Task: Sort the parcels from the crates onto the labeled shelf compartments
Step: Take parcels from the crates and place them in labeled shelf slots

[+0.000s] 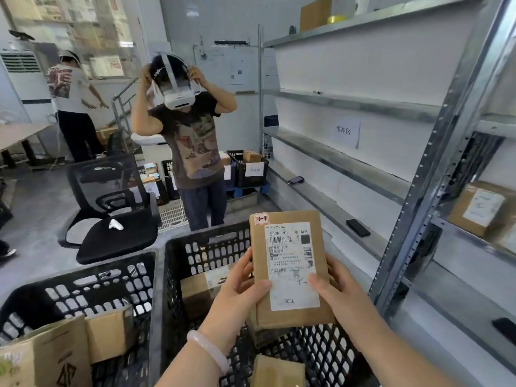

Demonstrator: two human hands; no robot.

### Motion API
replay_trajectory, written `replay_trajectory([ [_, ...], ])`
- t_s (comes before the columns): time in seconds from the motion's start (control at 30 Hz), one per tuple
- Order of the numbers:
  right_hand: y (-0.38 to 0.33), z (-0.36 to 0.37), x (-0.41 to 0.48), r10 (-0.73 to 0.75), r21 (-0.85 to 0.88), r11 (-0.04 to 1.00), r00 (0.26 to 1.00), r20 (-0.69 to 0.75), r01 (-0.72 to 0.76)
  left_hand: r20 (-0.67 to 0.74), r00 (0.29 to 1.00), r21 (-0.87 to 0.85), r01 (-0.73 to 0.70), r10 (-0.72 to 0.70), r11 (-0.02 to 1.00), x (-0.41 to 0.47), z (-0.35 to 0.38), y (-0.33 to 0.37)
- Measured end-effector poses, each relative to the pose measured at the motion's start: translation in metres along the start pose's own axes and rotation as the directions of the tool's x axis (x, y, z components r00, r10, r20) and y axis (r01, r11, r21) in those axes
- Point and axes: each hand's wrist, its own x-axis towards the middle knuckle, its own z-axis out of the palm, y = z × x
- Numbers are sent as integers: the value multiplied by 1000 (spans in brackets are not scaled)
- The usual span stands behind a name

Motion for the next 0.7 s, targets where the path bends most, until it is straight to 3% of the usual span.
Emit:
replay_trajectory([
  [0.3,-1,-80,-56,40,60,998,950,-311,-22,229,973,-40,20,-11,999,14,99,-2],
  [0.7,4,-214,-131,27,85,996,879,-475,16,380,925,4,13,-14,1000,-5,256,-10],
])
